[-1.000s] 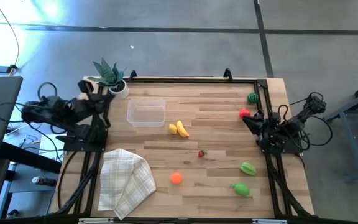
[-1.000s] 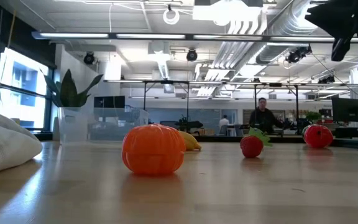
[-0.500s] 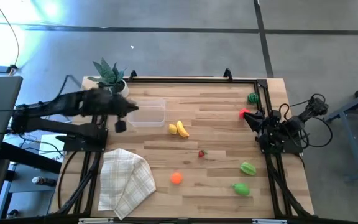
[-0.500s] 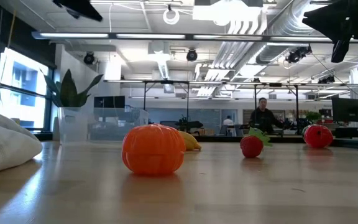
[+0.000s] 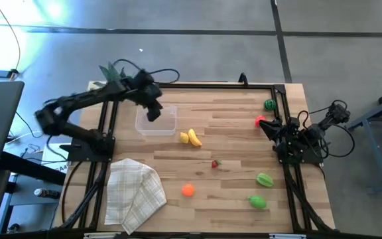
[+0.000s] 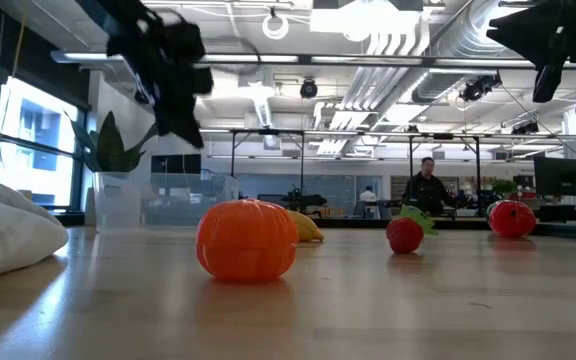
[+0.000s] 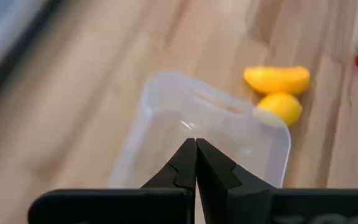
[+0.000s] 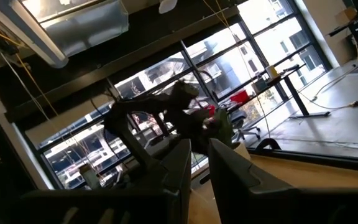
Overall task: Pick and placing Produce into tupperware
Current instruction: Move the transparent bin to the top center of the table
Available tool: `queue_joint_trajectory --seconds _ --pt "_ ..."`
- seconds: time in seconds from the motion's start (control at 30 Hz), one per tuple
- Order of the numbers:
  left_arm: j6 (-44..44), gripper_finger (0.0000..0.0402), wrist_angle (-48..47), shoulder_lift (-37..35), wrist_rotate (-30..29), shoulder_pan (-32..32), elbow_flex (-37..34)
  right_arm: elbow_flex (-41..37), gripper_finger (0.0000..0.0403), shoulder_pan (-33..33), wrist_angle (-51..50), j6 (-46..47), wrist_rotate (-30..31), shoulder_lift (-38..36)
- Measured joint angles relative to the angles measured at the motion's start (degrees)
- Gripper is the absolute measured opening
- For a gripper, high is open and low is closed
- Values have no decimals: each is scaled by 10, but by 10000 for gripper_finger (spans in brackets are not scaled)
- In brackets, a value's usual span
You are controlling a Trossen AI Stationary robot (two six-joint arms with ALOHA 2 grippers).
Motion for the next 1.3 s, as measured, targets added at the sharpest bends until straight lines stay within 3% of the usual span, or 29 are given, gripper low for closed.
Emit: queue_joint_trajectory --seconds 0.13,0.3,0.47,0.8,1.3 --pt "-1 1 27 81 52 -20 0 0 45 0 -6 18 0 0" --pt "-14 1 63 139 37 -52 1 0 45 0 -12 19 2 0" --pt "-13 1 77 158 -11 -72 1 0 45 0 -13 18 7 0" --pt "-20 1 164 174 -11 -80 8 0 45 0 -21 9 13 0" --pt "-4 1 136 321 38 -118 176 0 45 0 -39 23 13 0"
